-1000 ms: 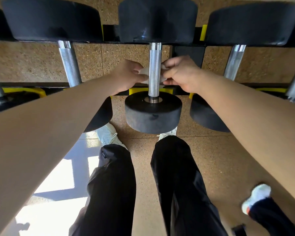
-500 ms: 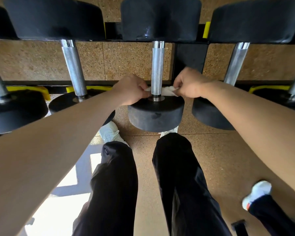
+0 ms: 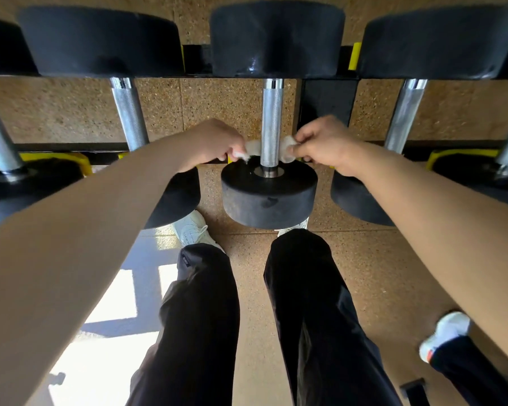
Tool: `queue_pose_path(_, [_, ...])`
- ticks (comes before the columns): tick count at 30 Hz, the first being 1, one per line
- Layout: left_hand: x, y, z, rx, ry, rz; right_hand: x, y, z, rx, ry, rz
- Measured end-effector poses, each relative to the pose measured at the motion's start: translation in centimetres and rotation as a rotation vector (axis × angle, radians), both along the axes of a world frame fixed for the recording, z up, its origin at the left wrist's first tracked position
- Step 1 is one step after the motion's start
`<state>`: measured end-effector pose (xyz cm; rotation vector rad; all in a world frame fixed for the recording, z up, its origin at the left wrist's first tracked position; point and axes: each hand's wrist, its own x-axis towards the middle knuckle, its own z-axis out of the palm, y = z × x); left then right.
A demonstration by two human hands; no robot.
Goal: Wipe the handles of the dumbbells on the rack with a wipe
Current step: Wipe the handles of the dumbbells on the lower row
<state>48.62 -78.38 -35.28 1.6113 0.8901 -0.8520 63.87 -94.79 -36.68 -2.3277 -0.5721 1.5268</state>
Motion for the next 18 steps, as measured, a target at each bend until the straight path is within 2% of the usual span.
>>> queue_pose_path(3, [-0.9,1.4,-0.1,0.023,-0.011,0.149,-1.4,1.2,0.0,0.033,-0.068,0.052])
queue_pose_path(6, [0.0,0.3,0.0,0.021,-0.077,0.299,0.2,0.4,0.3,0.043,-0.078,-0.143])
queue_pose_path(8, [1.1,-0.6,0.2,0.000,-0.091,0.266,1.4,-0.1,0.7,0.081,-0.086,-0.307])
queue_pose_path(11, [1.5,-0.5,0.7,-0.013,-0.058,0.245,0.8,0.9,0.9,0.122,-0.124,-0.368])
queue_pose_path(15, [0.3,0.8,0.9,0.003,-0.134,0.524,-0.7,2.8,1.6,0.112,0.091,-0.623])
queue_pose_path(18, [1.5,-0.1,0.5,-0.001,-0.151,0.658,0.5,2.6,2.2,0.098,0.198,-0.952])
